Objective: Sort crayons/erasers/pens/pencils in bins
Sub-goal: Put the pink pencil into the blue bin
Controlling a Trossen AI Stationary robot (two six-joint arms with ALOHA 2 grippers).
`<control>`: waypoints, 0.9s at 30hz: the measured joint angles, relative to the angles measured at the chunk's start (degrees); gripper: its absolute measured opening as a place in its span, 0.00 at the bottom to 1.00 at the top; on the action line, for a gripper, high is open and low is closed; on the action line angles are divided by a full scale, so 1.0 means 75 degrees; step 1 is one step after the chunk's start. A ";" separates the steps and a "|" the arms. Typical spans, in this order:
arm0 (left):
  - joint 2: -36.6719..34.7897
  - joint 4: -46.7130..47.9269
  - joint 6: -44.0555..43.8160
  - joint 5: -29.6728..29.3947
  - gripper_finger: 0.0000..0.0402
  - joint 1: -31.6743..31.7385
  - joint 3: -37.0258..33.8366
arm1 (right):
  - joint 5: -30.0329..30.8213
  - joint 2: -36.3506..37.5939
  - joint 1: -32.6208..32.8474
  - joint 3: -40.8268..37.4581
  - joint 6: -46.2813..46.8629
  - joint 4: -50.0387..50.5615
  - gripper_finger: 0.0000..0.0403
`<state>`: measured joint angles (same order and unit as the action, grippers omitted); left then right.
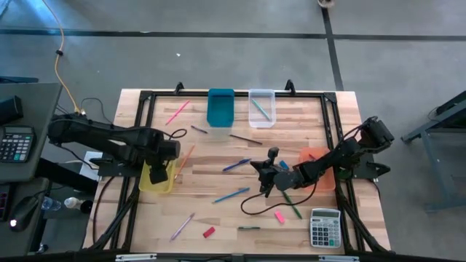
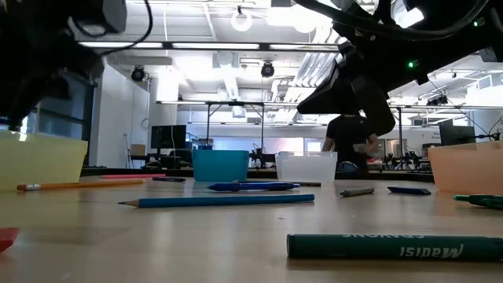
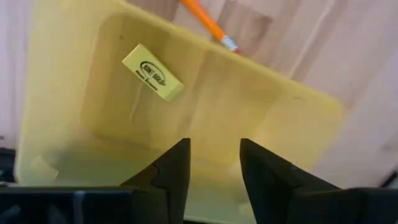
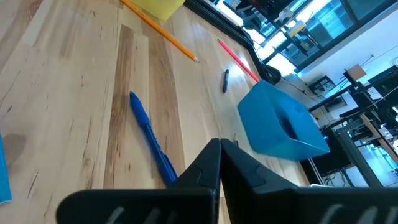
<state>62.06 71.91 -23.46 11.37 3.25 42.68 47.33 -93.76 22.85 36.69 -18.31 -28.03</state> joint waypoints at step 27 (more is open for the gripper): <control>0.3093 -0.2319 0.5859 -0.1993 0.00 0.5901 0.2042 | -0.2396 0.0000 -0.0590 -0.0003 0.0569 -0.0100 0.00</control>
<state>85.26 54.52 20.48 -3.58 47.50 58.00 29.36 -93.76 18.43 36.67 -14.04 -28.78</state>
